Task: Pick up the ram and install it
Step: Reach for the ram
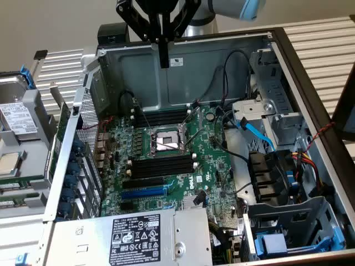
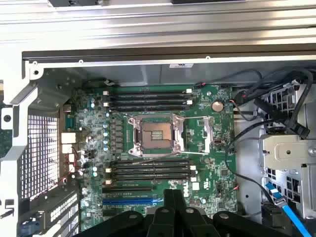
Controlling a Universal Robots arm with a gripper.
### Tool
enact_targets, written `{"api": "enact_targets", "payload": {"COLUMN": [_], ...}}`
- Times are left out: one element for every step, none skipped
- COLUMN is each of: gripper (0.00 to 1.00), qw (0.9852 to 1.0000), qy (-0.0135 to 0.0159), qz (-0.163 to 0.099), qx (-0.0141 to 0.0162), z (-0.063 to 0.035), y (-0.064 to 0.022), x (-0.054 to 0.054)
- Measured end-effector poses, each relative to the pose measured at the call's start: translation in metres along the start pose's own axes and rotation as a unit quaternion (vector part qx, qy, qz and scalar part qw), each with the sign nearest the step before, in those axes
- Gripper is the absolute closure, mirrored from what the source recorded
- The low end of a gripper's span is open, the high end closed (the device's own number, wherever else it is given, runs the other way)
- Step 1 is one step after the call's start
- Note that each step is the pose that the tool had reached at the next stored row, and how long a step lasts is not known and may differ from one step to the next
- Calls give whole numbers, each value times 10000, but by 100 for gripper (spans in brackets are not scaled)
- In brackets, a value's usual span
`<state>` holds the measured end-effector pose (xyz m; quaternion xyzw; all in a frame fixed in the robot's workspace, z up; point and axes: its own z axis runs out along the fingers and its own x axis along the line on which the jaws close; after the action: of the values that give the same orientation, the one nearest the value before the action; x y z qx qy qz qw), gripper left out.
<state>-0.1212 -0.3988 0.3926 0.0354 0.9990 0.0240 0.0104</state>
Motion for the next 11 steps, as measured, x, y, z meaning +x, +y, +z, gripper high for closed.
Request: {"api": "enact_targets", "payload": {"gripper": [89, 89, 89, 89, 89, 89, 89, 89, 89, 89, 89], "qw": [10000, 10000, 10000, 10000, 10000, 10000, 10000, 10000, 10000, 10000, 10000], "qy": [0, 0, 0, 0, 0, 0, 0, 0, 0, 0, 0], "qz": [0, 0, 0, 0, 0, 0, 0, 0, 0, 0, 1], "qx": [0, 0, 0, 0, 0, 0, 0, 0, 0, 0, 0], "z": [0, 0, 0, 0, 0, 0, 0, 0, 0, 0, 0], "y": [0, 0, 0, 0, 0, 0, 0, 0, 0, 0, 0], "x": [0, 0, 0, 0, 0, 0, 0, 0, 0, 2, 6]}}
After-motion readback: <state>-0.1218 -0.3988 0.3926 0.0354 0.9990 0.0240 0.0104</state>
